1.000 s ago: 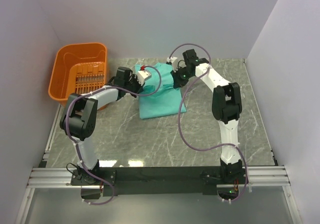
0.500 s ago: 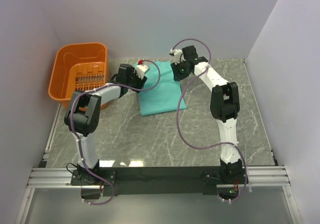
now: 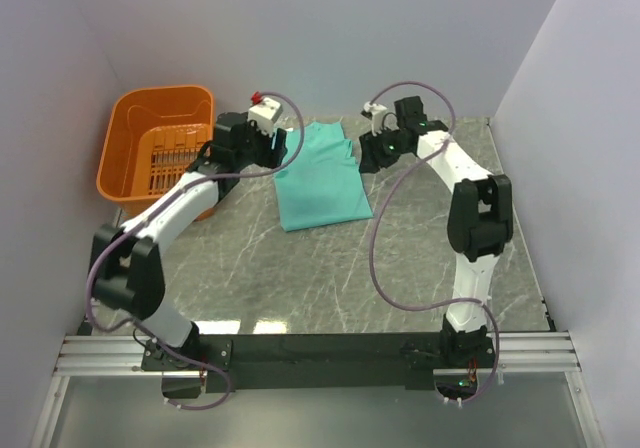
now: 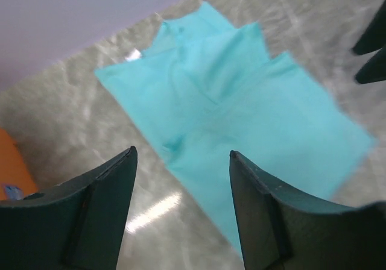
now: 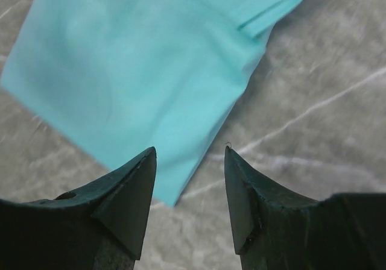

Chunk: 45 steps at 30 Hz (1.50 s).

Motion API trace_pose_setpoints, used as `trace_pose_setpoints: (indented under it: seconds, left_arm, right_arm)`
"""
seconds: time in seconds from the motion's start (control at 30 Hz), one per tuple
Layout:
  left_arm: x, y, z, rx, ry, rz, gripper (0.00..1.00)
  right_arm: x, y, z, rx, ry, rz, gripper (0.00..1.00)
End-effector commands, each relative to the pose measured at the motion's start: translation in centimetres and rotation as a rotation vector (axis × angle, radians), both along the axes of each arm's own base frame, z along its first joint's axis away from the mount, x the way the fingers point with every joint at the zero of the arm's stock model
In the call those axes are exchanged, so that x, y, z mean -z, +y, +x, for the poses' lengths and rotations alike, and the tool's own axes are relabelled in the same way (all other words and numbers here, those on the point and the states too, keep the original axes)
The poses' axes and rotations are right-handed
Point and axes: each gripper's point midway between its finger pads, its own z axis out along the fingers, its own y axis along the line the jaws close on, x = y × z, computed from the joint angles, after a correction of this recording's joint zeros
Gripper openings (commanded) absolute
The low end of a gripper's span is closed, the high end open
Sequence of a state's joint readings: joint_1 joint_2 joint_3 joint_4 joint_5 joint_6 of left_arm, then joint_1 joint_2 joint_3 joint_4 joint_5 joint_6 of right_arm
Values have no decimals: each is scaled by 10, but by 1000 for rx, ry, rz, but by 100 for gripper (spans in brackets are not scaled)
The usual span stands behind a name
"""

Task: Fold and stack the t-shirts
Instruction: Fold the tshirt

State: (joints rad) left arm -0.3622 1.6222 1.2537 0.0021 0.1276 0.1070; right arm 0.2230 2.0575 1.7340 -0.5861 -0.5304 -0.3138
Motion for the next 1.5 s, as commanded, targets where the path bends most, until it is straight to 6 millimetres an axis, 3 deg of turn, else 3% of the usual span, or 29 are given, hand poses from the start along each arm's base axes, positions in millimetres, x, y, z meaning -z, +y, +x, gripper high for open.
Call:
trace_pose_setpoints:
  seconds: [0.0, 0.13, 0.2, 0.27, 0.43, 0.83, 0.93, 1.07, 1.17, 1.23, 1.27, 1.3, 1.37, 1.47]
  left_arm:
    - [39, -11, -59, -22, 282, -159, 67]
    - [93, -21, -103, -89, 426, -212, 67]
    - [101, -26, -108, -110, 411, -222, 67]
    - [121, -22, -117, -153, 451, -216, 68]
    - [132, -26, -113, -184, 427, -204, 68]
    - [168, -26, -119, -239, 531, -175, 65]
    - [172, -31, -122, -219, 550, -183, 60]
    - [178, -40, -127, -188, 587, -181, 43]
    - [179, -44, -132, -169, 600, -183, 30]
    - [182, -44, -137, -165, 616, -176, 23]
    - [181, -43, -138, -164, 617, -179, 13]
    - [181, -44, -142, -160, 621, -175, 9]
    - [182, -42, -151, -158, 641, -163, 1]
    - [181, -47, -168, -139, 674, -154, 1]
  right_arm:
    - [9, 0, -49, -93, 112, 59, 56]
    - [33, -5, -69, -44, 188, 61, 57]
    - [41, -6, -74, -16, 215, 68, 57]
    - [48, -5, -78, 0, 253, 73, 57]
    - [71, -10, -77, 64, 310, 58, 57]
    - [90, -20, -77, 127, 380, 35, 60]
    - [93, -19, -81, 127, 411, 31, 60]
    - [96, -18, -89, 120, 457, 34, 57]
    - [97, -18, -94, 107, 477, 34, 44]
    - [95, -20, -96, 104, 472, 33, 31]
    - [96, -23, -101, 101, 484, 30, 26]
    - [96, -25, -103, 100, 485, 28, 16]
    - [94, -30, -111, 90, 490, 17, 8]
    - [88, -45, -123, 87, 487, -10, 0]
